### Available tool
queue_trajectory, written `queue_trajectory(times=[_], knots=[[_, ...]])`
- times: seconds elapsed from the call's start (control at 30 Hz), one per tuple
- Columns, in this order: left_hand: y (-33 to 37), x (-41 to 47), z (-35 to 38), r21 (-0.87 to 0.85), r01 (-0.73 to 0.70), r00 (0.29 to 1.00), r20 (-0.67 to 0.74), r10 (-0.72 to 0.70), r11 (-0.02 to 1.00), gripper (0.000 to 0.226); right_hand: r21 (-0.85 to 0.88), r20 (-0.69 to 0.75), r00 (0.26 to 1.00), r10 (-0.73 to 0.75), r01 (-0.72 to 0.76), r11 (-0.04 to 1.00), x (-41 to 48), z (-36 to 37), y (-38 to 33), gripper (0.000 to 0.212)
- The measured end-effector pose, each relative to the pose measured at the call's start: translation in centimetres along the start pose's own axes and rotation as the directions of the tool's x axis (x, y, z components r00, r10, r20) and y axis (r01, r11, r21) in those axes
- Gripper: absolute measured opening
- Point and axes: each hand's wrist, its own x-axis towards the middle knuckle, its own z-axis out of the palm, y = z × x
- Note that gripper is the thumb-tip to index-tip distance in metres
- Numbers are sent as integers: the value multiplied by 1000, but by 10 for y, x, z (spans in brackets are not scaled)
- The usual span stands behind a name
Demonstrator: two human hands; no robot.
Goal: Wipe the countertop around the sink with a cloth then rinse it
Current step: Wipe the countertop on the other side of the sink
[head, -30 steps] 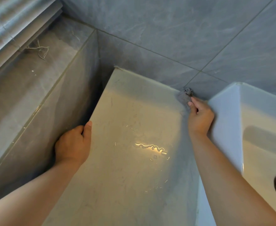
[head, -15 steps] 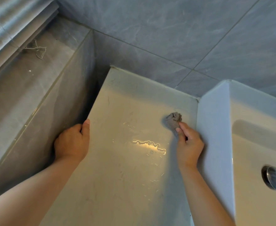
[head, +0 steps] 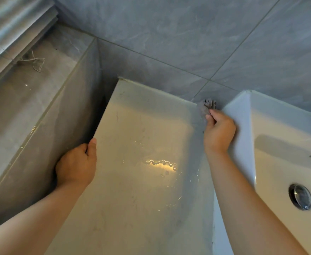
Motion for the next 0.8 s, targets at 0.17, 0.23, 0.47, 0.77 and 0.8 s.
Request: queue_trajectory(times=[0.17,0.23,0.47,0.77,0.8], knots=[[0,-1,-1,4,-3,1000,-2,3,1000,57,-171,9,1000,-23,24,985,5,30,19,26],[1,-1,-1,-3,-7,1000,-2,7,1000,57,-136,-34,999,29,-33,990,2,35,20,28],[3,-1,-3,-10,10,1000,16,-10,1000,58,105,72,986,152,-159,982,-16,12,14,27],[5,-2,-5,-6,22,999,47,-21,1000,58,156,82,981,177,-188,970,-121,-31,-3,24],[5,-3,-6,-4,26,998,49,-25,1000,58,166,93,978,185,-198,966,-133,-35,-6,24]])
